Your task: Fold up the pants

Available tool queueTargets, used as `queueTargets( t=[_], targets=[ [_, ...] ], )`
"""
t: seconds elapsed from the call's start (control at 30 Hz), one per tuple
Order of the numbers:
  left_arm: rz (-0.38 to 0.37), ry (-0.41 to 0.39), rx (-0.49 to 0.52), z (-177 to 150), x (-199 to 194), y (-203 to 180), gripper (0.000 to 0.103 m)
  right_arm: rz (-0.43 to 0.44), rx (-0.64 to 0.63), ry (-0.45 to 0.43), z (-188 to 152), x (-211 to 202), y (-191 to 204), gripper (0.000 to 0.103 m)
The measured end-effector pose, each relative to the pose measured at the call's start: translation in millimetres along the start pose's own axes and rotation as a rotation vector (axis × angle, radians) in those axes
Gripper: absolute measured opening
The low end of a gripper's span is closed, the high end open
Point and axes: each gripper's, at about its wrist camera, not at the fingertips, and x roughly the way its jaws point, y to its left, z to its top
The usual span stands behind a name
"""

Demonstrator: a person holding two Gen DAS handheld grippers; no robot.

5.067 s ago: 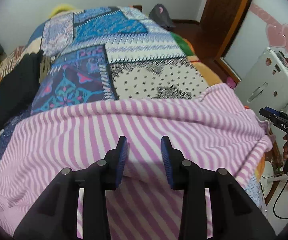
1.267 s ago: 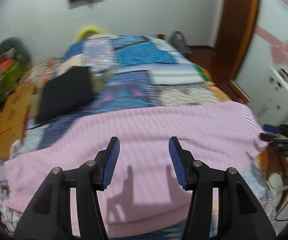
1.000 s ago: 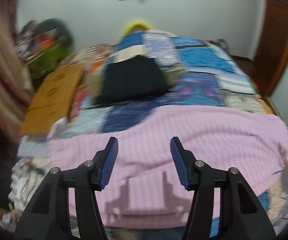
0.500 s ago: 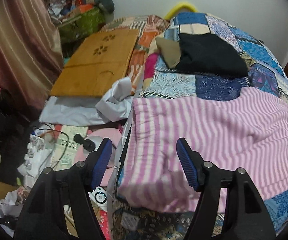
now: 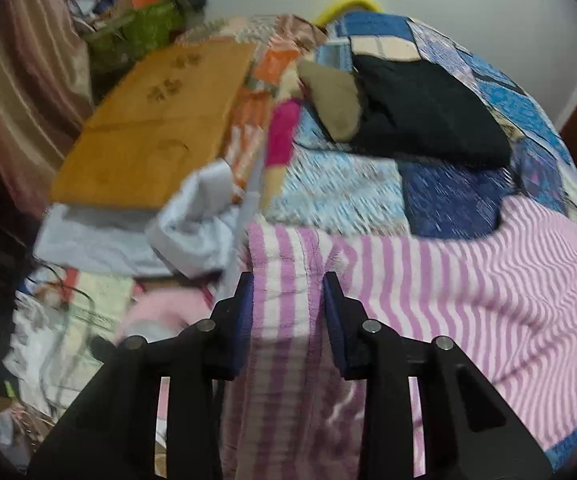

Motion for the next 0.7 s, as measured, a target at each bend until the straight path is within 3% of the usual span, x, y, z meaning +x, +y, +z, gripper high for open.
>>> queueTargets(
  t=[0.07, 0.17, 0.33, 0.43, 0.7],
  targets=[
    [0.036, -0.030, -0.006, 11.7, -3.9, 2.7, 0.033, 0.003, 0.001, 0.002, -1.2, 0.4, 1.2, 0.048],
    [0.057, -0.014, 0.013, 22.0, 2.4, 3.2, 0.033, 0.001, 0.003, 0.001, -4.1, -0.3, 4.1, 0.049],
    [0.014, 0.012, -0.031, 17.1, -7.3, 13.6, 0.041, 0.001, 0.016, 0.000, -6.3, -3.2, 4.8, 0.049],
    [0.035, -0.027, -0.035, 5.9, -32.3, 22.0, 0.054, -0.008, 0.010, 0.005, -5.5, -5.2, 6.5, 0.049],
    [-0.012, -0.023, -0.048, -54.9, -73.8, 44.1, 0.065, -0.019, -0.002, 0.002, -9.2, -9.1, 14.3, 0.049]
  ],
)
